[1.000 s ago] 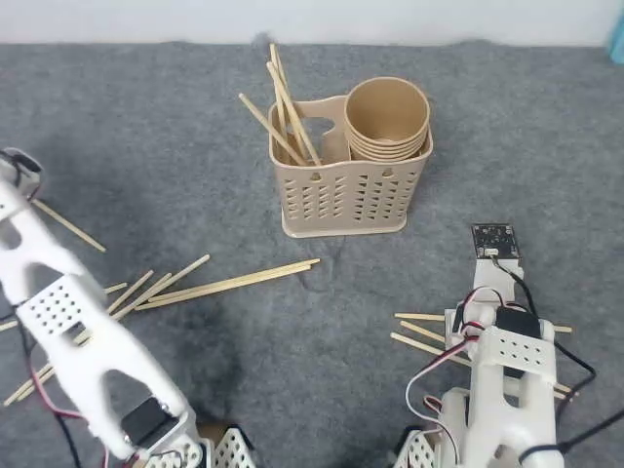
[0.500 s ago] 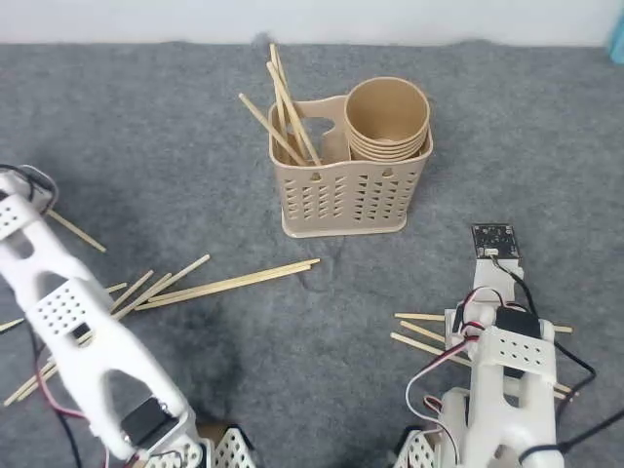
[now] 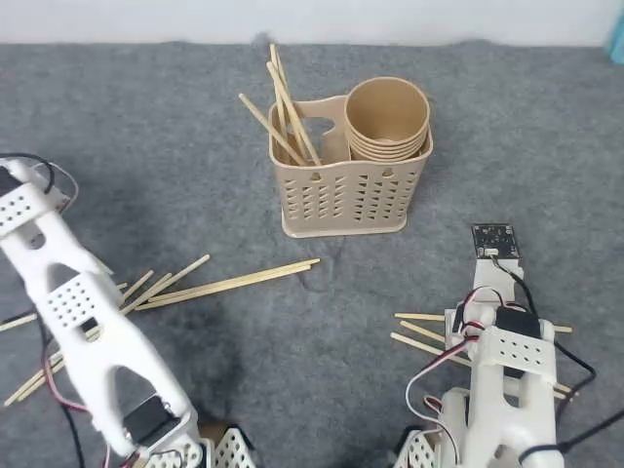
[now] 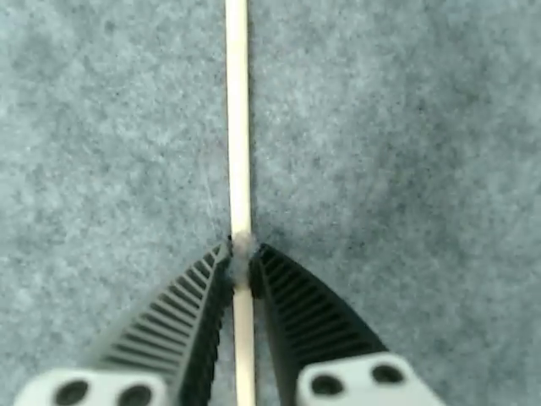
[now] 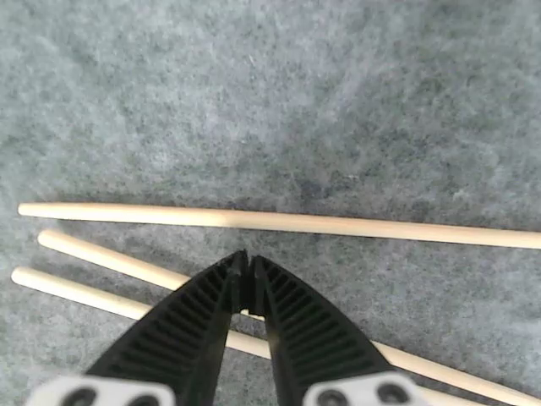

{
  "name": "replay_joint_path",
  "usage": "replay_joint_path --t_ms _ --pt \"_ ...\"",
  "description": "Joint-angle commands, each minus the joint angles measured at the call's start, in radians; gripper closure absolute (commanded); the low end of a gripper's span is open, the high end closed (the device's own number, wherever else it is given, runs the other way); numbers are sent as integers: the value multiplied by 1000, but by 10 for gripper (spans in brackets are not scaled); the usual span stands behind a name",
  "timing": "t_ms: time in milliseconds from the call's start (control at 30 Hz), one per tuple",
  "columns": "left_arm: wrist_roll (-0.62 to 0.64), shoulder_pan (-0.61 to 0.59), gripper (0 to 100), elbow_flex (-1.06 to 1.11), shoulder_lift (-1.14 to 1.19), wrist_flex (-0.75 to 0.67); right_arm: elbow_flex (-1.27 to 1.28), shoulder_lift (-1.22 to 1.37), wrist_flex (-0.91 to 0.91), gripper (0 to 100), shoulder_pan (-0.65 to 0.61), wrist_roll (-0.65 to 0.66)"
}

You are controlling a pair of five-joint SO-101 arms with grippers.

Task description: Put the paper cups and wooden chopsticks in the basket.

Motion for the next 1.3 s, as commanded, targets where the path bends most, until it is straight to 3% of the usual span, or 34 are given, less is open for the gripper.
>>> replay_joint_path --t_ms 0,267,600,767,1000,1267 --pt "11 -2 990 -15 -83 57 -8 -21 -15 991 -10 14" --pt "8 -6 990 213 -230 57 -9 -21 -16 991 -10 15" --pt "-229 101 990 1040 -681 51 -9 -21 -16 991 -10 12" --pt "-302 143 989 1311 -888 -25 -8 -21 -15 991 -10 11" --pt "-307 109 987 1489 -1039 -244 -8 -21 -15 991 -10 11" --pt "-387 100 839 1524 -1166 -230 -8 -21 -15 991 -10 14"
